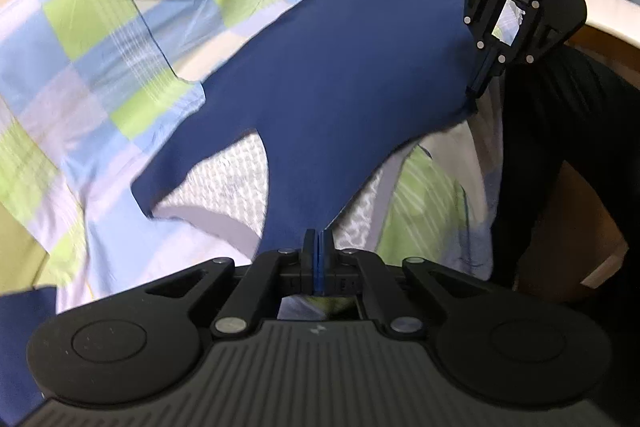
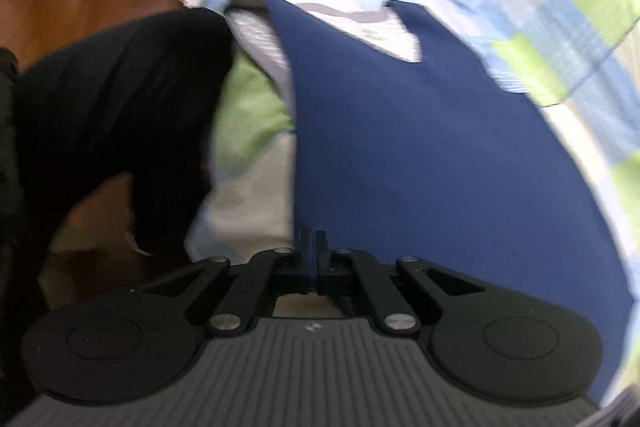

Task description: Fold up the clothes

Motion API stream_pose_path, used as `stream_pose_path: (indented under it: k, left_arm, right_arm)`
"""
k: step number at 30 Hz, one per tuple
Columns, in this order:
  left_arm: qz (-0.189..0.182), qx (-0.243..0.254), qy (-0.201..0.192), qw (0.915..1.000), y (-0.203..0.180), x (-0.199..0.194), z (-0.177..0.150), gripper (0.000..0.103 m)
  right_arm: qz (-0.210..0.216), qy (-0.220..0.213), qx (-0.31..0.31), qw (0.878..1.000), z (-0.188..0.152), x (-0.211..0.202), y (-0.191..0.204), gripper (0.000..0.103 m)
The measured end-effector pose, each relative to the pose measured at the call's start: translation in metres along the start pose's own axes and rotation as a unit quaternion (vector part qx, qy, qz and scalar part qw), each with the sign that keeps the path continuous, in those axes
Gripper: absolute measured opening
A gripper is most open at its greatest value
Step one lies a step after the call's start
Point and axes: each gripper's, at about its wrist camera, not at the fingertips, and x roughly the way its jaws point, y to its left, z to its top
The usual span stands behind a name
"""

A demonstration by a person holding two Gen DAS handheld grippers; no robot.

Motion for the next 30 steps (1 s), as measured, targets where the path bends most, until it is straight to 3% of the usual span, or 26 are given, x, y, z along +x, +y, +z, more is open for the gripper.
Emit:
stream_pose_path:
  k: [2, 6, 8, 11, 12, 14, 20, 25, 27, 28, 29, 30]
  left_arm:
    - [0.006, -0.013, 0.003, 0.9999, 0.009, 0.001, -0.001, 0.000]
    - [0.033, -0.060, -0.011, 0.9976, 0.046, 0.005, -0.008, 0.004]
    - [0.058, -0.082, -0.007, 0.9949, 0.065, 0.014, -0.007, 0.004]
    - [0.089, -0.136, -0.009, 0.9867, 0.099, 0.038, -0.005, 0.020]
    - [0.093, -0.155, -0.014, 0.9834, 0.110, 0.047, -0.006, 0.033]
    - [0.098, -0.210, -0.021, 0.9726, 0.138, 0.070, -0.003, 0.044]
    - [0.040, -0.343, -0.012, 0.9383, 0.205, 0.146, -0.002, 0.050]
    - [-0.021, -0.413, -0.021, 0.9104, 0.226, 0.177, -0.016, 0.058]
    - [-0.041, -0.435, -0.035, 0.8990, 0.232, 0.180, -0.018, 0.056]
    - [-0.051, -0.442, -0.040, 0.8946, 0.233, 0.181, -0.018, 0.047]
    - [-0.062, -0.447, -0.045, 0.8915, 0.235, 0.182, -0.017, 0.032]
    - [-0.068, -0.446, -0.048, 0.8913, 0.236, 0.182, -0.016, 0.001]
  right_arm:
    - [-0.003, -0.009, -0.008, 1.000, 0.006, -0.004, 0.001, 0.000]
    - [-0.034, -0.052, 0.020, 0.998, 0.013, -0.017, -0.010, 0.025]
    - [-0.041, -0.061, 0.026, 0.997, 0.016, -0.017, -0.011, 0.026]
    - [-0.072, -0.070, 0.026, 0.995, 0.023, -0.009, -0.015, 0.027]
    - [-0.091, -0.072, 0.023, 0.993, 0.027, -0.004, -0.017, 0.027]
    - [-0.119, -0.075, 0.018, 0.990, 0.031, 0.001, -0.025, 0.027]
    - [-0.196, -0.061, -0.004, 0.979, 0.035, 0.021, -0.066, 0.035]
    - [-0.196, -0.072, 0.013, 0.978, 0.025, 0.024, -0.075, 0.037]
    - [-0.183, -0.078, 0.004, 0.980, 0.025, 0.026, -0.065, 0.037]
    - [-0.176, -0.082, -0.005, 0.981, 0.027, 0.027, -0.060, 0.037]
    - [-0.171, -0.086, -0.015, 0.981, 0.030, 0.027, -0.054, 0.037]
    - [-0.164, -0.093, -0.028, 0.982, 0.035, 0.027, -0.046, 0.038]
